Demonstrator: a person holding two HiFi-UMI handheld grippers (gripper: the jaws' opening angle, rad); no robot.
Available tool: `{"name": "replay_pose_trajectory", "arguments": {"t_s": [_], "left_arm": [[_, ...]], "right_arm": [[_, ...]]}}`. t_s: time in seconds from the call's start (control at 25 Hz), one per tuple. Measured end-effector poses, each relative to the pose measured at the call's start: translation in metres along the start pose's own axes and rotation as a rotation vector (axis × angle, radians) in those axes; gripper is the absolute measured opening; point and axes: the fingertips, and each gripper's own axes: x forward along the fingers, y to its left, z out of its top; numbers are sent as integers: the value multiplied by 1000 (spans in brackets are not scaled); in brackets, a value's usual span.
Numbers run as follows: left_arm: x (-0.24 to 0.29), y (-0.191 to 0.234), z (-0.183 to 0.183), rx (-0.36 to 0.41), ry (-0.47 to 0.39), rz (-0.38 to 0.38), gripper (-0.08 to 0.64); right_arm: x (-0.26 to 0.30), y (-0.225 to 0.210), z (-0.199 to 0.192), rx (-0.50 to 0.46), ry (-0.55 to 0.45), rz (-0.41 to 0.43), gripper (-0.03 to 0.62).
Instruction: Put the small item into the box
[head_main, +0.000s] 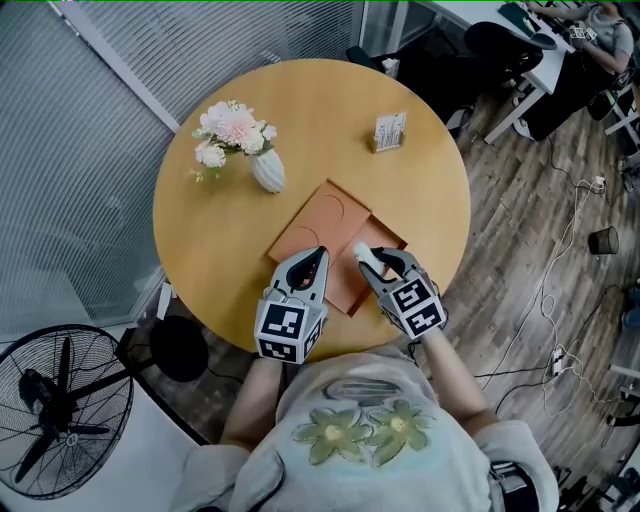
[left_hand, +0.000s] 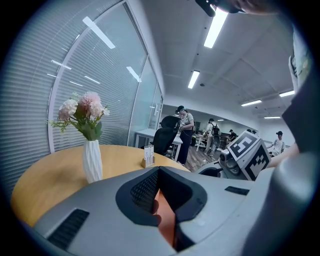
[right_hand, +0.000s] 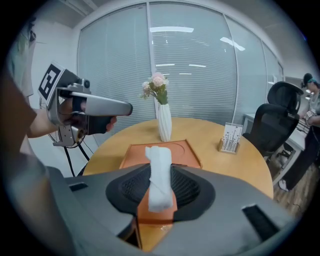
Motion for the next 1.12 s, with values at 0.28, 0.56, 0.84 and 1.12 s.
{"name": "replay_pose_trajectory", "arguments": {"t_s": [0.28, 0.56, 0.84, 1.12], "left_arm": [[1, 4, -3, -2, 11, 2, 9], [3, 5, -6, -8, 15, 2, 9], [4, 6, -8, -10, 20, 2, 9], [6, 5, -10, -9, 29, -4, 9]], "right_arm": [[7, 1, -7, 10, 20, 13, 132], [17, 0, -18, -21, 57, 16, 132], [26, 3, -30, -88, 120, 30, 133], [35, 6, -37, -96, 149, 45, 133]]}}
